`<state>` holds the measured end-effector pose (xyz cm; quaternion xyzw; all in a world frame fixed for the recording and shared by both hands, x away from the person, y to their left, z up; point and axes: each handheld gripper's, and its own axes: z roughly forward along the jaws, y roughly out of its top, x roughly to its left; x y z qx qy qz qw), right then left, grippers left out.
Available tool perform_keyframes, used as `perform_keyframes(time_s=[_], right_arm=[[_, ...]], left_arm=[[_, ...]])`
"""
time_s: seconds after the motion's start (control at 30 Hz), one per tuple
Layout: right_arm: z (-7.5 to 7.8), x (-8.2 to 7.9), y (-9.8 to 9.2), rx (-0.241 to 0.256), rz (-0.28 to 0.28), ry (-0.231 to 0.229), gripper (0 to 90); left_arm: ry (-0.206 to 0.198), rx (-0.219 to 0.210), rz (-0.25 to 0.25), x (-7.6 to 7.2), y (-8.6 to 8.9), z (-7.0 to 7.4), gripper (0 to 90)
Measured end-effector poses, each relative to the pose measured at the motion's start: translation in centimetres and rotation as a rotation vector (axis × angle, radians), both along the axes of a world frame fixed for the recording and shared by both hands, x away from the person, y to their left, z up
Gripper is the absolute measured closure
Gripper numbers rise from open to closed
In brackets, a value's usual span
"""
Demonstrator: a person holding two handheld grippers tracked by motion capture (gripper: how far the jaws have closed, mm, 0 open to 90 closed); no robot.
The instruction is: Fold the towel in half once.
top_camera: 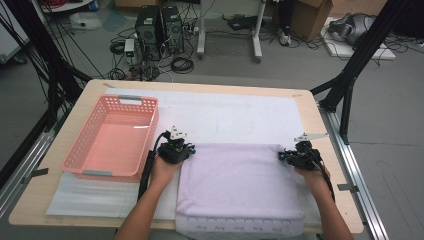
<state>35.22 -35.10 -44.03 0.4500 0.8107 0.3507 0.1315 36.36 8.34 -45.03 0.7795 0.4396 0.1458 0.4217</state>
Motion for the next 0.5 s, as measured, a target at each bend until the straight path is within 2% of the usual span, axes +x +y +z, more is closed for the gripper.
perform_keyframes(time_s=[0.03,0.1,0.17,0.2,0.3,0.5], right_arm=[[0.1,0.0,0.1,-0.002,-0.002,0.001,85.5],[0.2,0.0,-0.2,0.003,-0.004,-0.015,86.0],[0.6,0.1,-0.8,0.047,-0.022,-0.054,86.2],[0.8,0.2,-1.0,0.066,-0.033,-0.068,86.2],[1.0,0.7,-0.9,0.062,-0.047,-0.135,86.2],[1.8,2.3,-0.8,0.081,-0.099,-0.177,86.2]], left_arm=[[0.005,-0.014,0.018,0.0,0.1,0.1,81.6],[-0.039,-0.031,0.038,-0.1,0.5,0.5,82.1],[-0.085,-0.078,0.069,0.0,1.0,1.2,82.2],[-0.087,-0.083,0.072,0.3,1.2,1.6,82.2],[-0.126,-0.092,0.080,1.1,1.1,2.6,82.2],[-0.145,-0.098,0.112,3.2,0.9,3.8,82.2]])
